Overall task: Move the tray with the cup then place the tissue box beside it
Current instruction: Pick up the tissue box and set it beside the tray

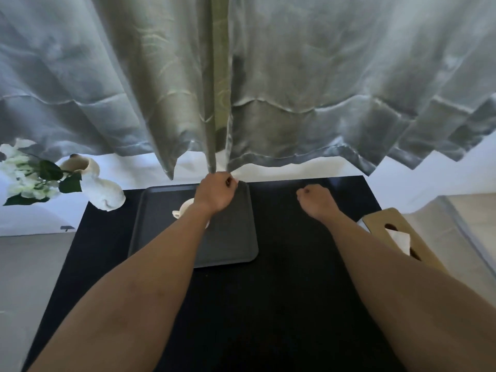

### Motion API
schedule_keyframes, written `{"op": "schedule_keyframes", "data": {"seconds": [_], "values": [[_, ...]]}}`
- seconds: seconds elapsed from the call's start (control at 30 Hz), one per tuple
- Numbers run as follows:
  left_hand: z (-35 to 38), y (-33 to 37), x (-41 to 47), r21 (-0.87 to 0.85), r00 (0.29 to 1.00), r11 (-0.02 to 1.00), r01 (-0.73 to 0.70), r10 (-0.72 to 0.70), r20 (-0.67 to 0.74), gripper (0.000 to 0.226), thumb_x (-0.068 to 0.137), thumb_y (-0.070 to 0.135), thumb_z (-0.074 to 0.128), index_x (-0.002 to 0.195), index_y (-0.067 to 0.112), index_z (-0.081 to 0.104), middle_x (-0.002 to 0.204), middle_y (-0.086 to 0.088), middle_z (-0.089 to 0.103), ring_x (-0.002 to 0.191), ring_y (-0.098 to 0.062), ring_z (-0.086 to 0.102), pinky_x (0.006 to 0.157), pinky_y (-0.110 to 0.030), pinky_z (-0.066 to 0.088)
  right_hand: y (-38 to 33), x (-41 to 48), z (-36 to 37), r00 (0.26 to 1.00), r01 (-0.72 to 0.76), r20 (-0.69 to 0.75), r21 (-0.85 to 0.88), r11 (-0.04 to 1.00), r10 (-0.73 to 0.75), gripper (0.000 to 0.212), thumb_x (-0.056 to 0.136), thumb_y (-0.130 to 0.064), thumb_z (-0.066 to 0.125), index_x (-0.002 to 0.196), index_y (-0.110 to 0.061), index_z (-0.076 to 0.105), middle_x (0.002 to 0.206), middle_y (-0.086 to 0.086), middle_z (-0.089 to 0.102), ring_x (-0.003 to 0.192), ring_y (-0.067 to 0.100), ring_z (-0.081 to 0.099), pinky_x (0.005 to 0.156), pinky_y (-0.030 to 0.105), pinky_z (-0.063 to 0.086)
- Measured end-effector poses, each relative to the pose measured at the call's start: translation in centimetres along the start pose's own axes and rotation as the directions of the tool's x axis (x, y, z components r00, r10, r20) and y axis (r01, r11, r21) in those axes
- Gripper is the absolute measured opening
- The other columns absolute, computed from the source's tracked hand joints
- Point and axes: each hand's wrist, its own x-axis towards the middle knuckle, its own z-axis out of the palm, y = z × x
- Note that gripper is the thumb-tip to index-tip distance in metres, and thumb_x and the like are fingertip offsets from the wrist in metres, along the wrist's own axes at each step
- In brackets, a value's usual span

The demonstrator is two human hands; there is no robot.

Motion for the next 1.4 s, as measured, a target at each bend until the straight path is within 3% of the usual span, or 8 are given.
{"op": "schedule_keyframes", "data": {"seconds": [0.3,0.47,0.67,0.83,0.97,1.1,1.27,1.4], "values": [[7.8,11.4,-0.9,0.037,0.983,0.99,-0.134,0.128,0.133,0.024,0.091,0.036,0.06,0.082,0.016,0.069,0.086,-0.004,0.069,0.082,-0.024,0.064,0.076,-0.036,0.052,10.5,-2.7,-7.8,0.98,-0.157,-0.119,0.039,0.987,0.161,0.043,0.097,-0.026,0.037,0.058,-0.011,0.046,0.065,0.005,0.049,0.064,0.021,0.05,0.073,0.034,0.036],[11.9,17.2,-1.5,0.018,0.959,0.978,-0.21,0.202,0.197,0.012,0.088,0.026,0.064,0.09,0.018,0.073,0.092,0.0,0.072,0.088,-0.021,0.066,0.083,-0.04,0.054,16.8,-4.1,-11.2,0.962,-0.22,-0.136,0.128,0.967,0.237,0.036,0.1,-0.027,0.033,0.088,-0.004,0.059,0.101,0.017,0.065,0.099,0.034,0.062,0.088,0.041,0.047],[17.6,23.4,-2.3,0.004,0.925,0.973,-0.231,0.218,0.31,0.022,0.092,0.031,0.061,0.111,0.021,0.066,0.102,0.001,0.069,0.099,-0.022,0.065,0.092,-0.041,0.052,24.6,-5.9,-12.9,0.922,-0.322,-0.18,0.14,0.936,0.344,0.04,0.099,-0.031,0.034,0.081,-0.006,0.06,0.082,0.011,0.06,0.063,0.014,0.049,0.071,0.032,0.038],[22.4,26.4,-2.4,0.055,0.889,0.961,-0.272,0.229,0.395,0.037,0.093,0.034,0.058,0.127,0.021,0.055,0.121,-0.004,0.061,0.11,-0.023,0.06,0.094,-0.04,0.05,29.7,-8.6,-11.9,0.856,-0.459,-0.175,0.178,0.87,0.487,0.04,0.097,-0.035,0.032,0.097,-0.007,0.06,0.092,0.01,0.058,0.086,0.026,0.058,0.073,0.033,0.038],[25.7,27.9,-2.3,0.082,0.88,0.97,-0.227,0.168,0.445,0.053,0.093,0.04,0.055,0.141,0.022,0.043,0.138,-0.006,0.05,0.124,-0.026,0.052,0.101,-0.044,0.046,32.3,-10.7,-8.8,0.769,-0.541,-0.101,0.424,0.726,0.632,0.064,0.086,-0.053,0.037,0.128,-0.005,0.048,0.114,0.012,0.063,0.102,0.03,0.062,0.085,0.042,0.048],[27.6,28.4,-2.1,0.143,0.867,0.979,-0.143,0.055,0.495,0.066,0.092,0.046,0.051,0.15,0.022,0.031,0.155,-0.011,0.035,0.139,-0.034,0.039,0.111,-0.053,0.036,33.4,-11.5,-6.7,0.753,-0.535,0.026,0.606,0.588,0.658,0.074,0.089,-0.054,0.049,0.141,-0.004,0.032,0.135,0.016,0.054,0.119,0.033,0.056,0.096,0.044,0.048],[29.2,27.9,-2.2,0.07,0.867,0.997,0.016,-0.049,0.495,0.063,0.096,0.047,0.046,0.15,0.018,0.032,0.154,-0.013,0.036,0.14,-0.034,0.039,0.109,-0.049,0.037,34.0,-11.4,-5.0,0.754,-0.551,0.205,0.715,0.431,0.624,0.072,0.087,-0.062,0.049,0.134,-0.009,0.037,0.119,0.01,0.057,0.098,0.027,0.063,0.071,0.04,0.056],[30.0,27.5,-1.7,-0.072,0.886,0.981,0.179,-0.129,0.445,0.056,0.097,0.048,0.042,0.146,0.021,0.041,0.15,-0.01,0.04,0.136,-0.031,0.042,0.105,-0.047,0.04,34.2,-11.0,-4.3,0.772,-0.517,0.229,0.769,0.376,0.592,0.079,0.089,-0.065,0.042,0.145,-0.01,0.031,0.133,0.007,0.049,0.112,0.022,0.051,0.1,0.05,0.048]]}}
